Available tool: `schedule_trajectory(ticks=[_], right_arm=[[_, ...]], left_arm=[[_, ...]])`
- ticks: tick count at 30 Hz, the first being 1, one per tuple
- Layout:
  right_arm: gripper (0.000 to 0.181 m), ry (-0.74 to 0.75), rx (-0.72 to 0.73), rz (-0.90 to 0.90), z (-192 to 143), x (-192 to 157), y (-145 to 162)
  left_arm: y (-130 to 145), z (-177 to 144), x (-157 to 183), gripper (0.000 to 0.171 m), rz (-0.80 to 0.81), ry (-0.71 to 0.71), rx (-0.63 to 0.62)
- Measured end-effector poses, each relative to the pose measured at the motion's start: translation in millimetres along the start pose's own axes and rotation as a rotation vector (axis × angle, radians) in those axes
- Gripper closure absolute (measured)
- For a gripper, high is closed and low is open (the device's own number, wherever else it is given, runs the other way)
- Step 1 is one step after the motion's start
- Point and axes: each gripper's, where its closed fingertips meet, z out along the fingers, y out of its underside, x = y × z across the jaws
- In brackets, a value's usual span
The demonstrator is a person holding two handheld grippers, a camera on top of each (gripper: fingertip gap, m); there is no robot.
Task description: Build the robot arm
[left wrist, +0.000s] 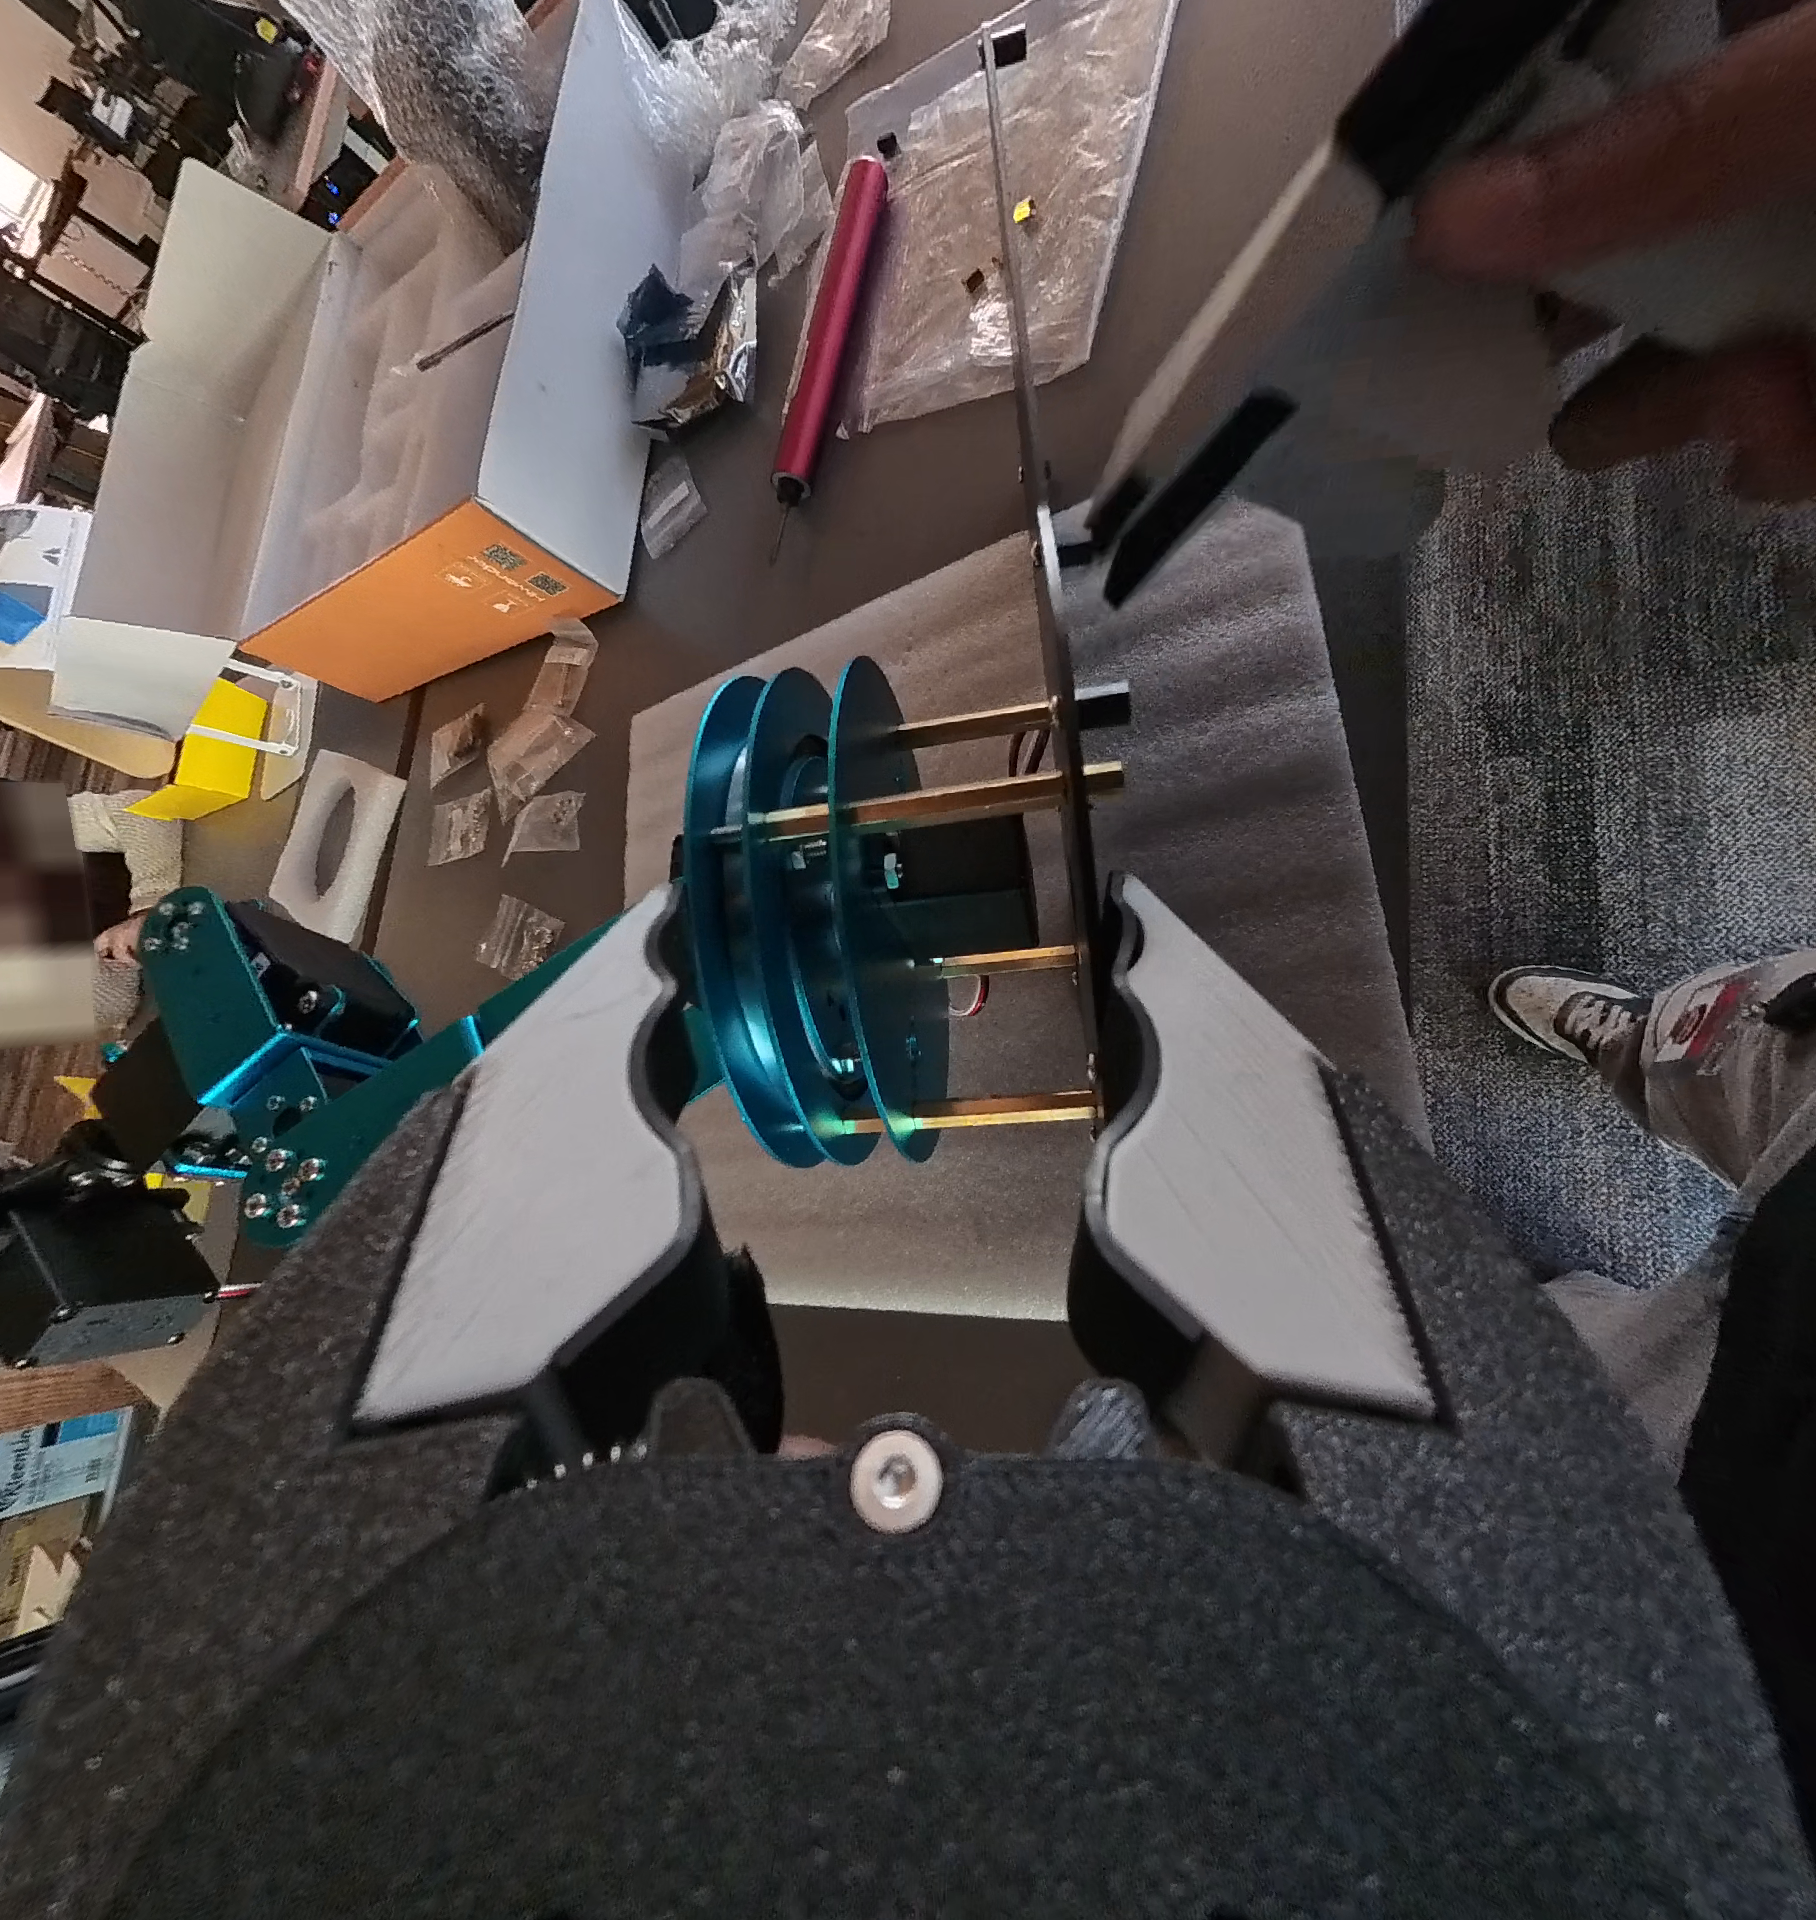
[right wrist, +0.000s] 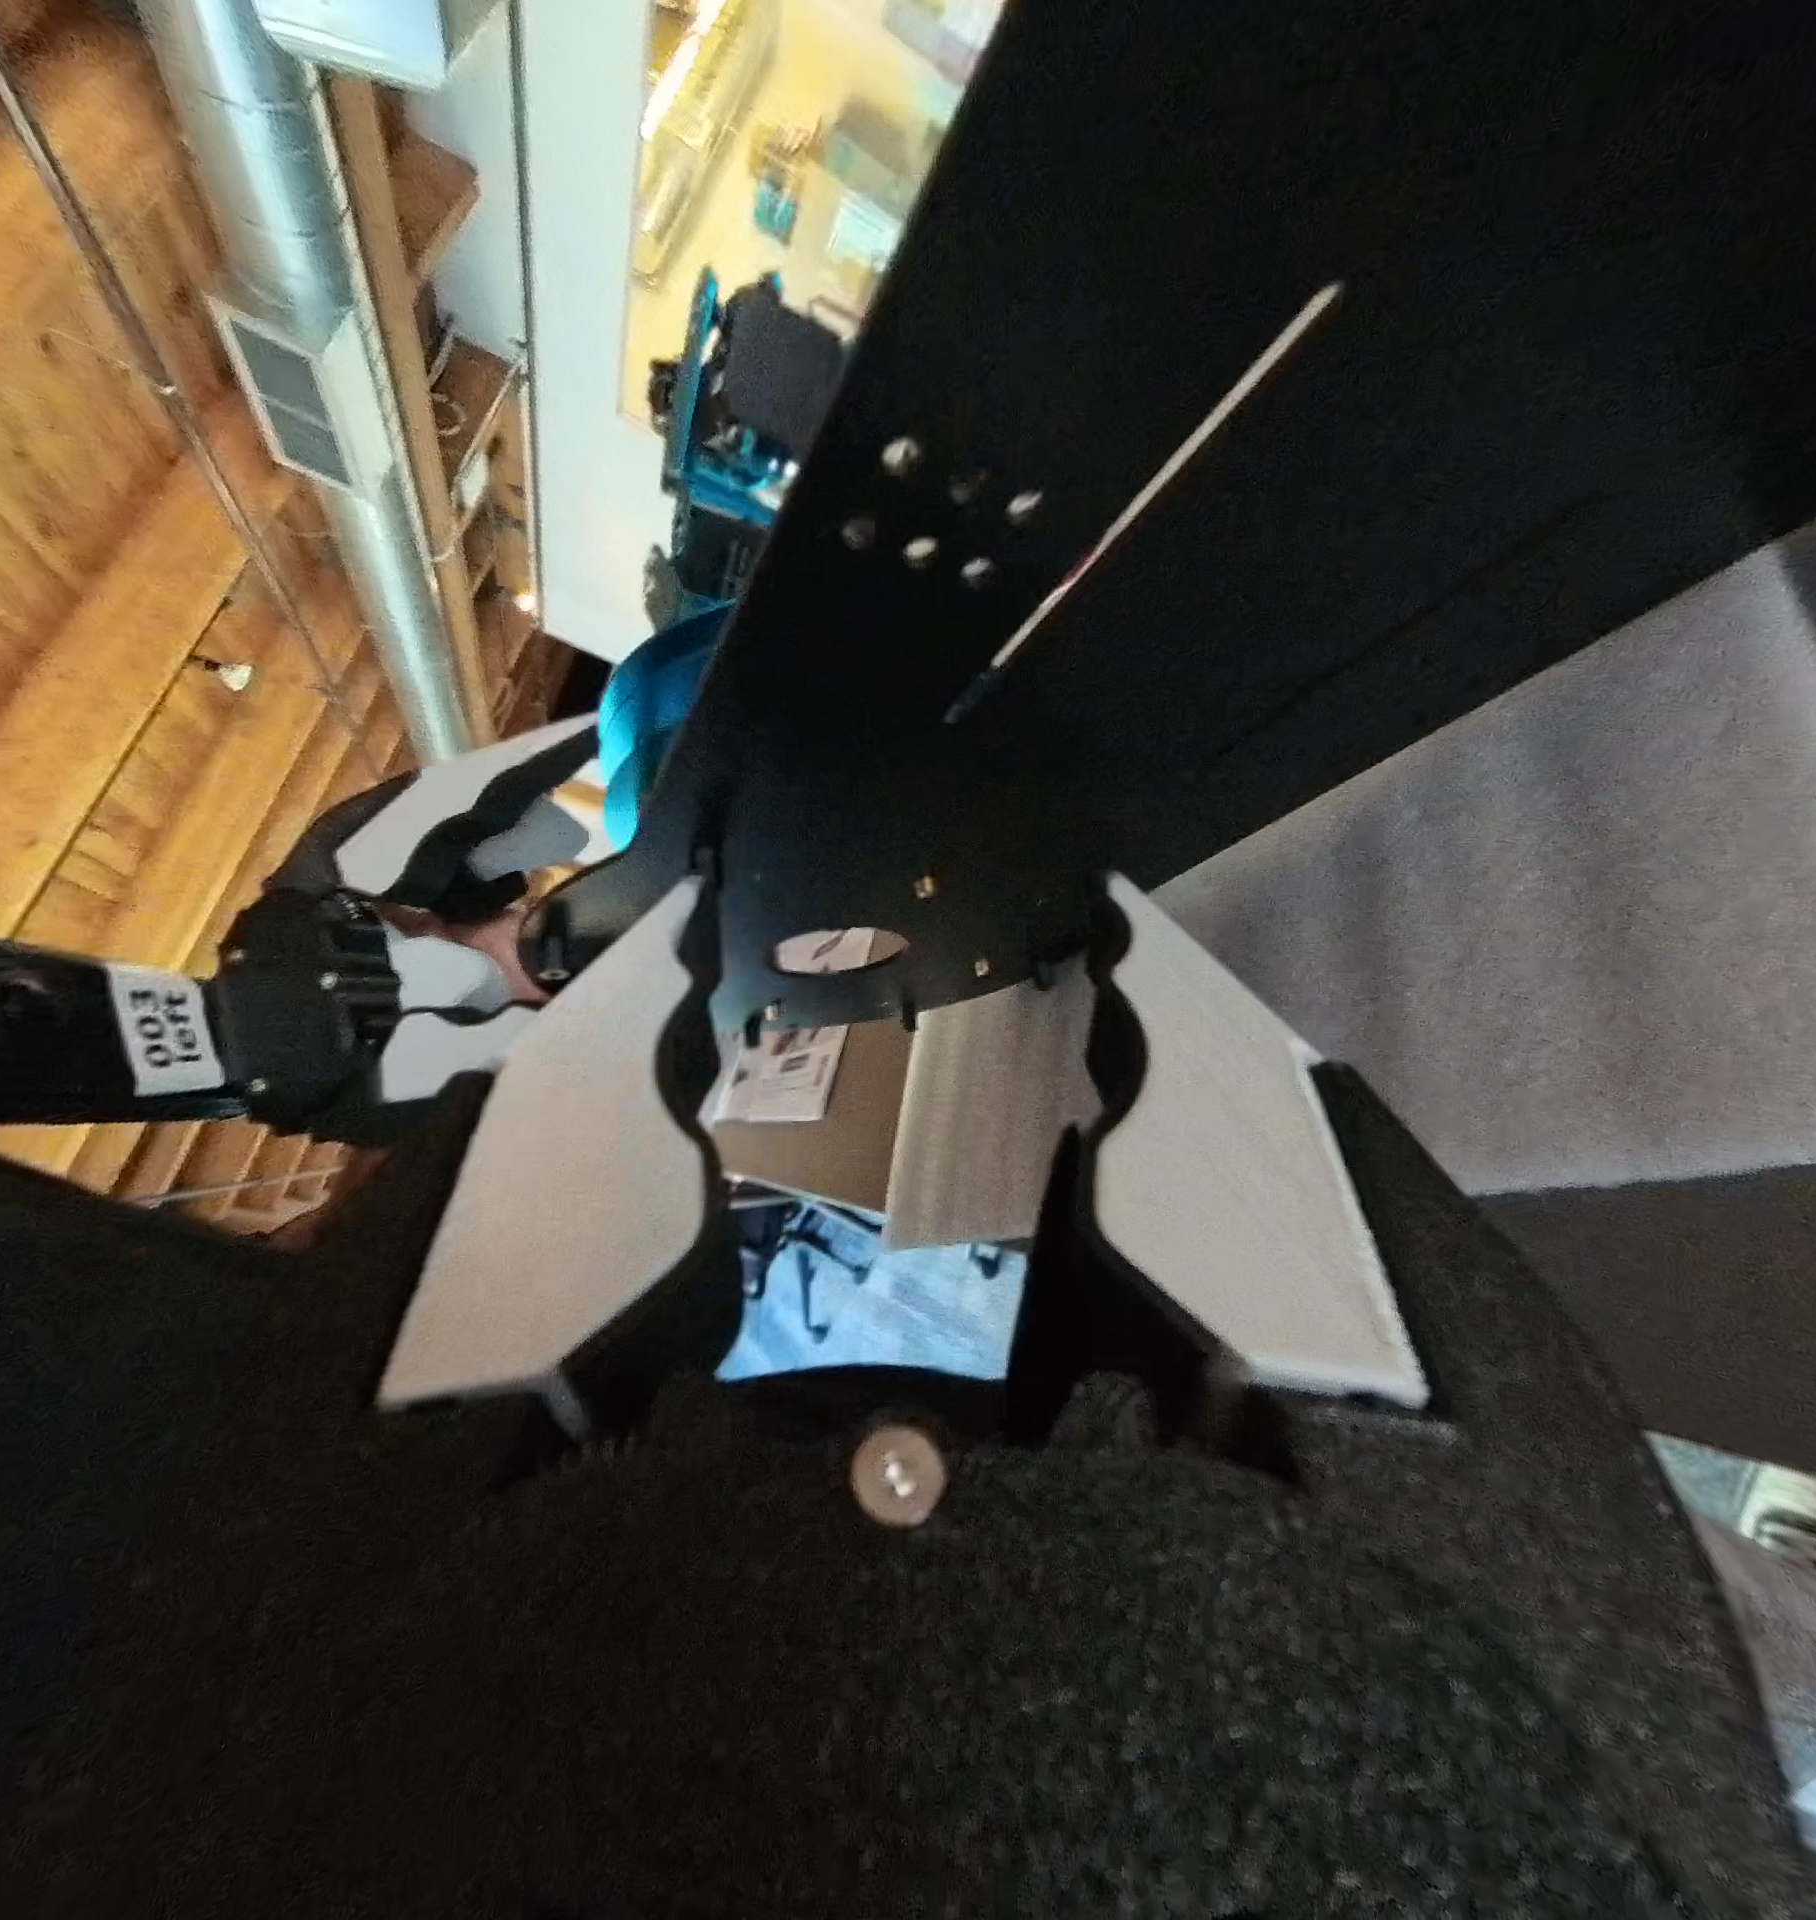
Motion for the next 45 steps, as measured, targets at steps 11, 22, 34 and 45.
schedule_trajectory(ticks=[11, 22, 34, 45], right_arm=[[0.103, -0.007, -0.292, -0.094, 17.4, -28.4, 45.5], [0.100, -0.028, -0.322, -0.025, 28.4, -20.3, 40.8], [0.105, -0.104, -0.294, 0.004, 16.2, -30.9, 45.3], [0.103, -0.085, -0.324, -0.011, 26.7, -29.9, 47.0]], left_arm=[[-0.6, -0.1, 1.2, 0.093, 0.025, -0.009, -0.014], [-3.2, -0.7, 5.4, 0.094, 0.041, -0.038, -0.005], [-2.3, -1.0, 5.7, 0.093, 0.036, -0.049, -0.029], [-4.4, -1.1, 8.6, 0.094, 0.043, -0.073, -0.028]])
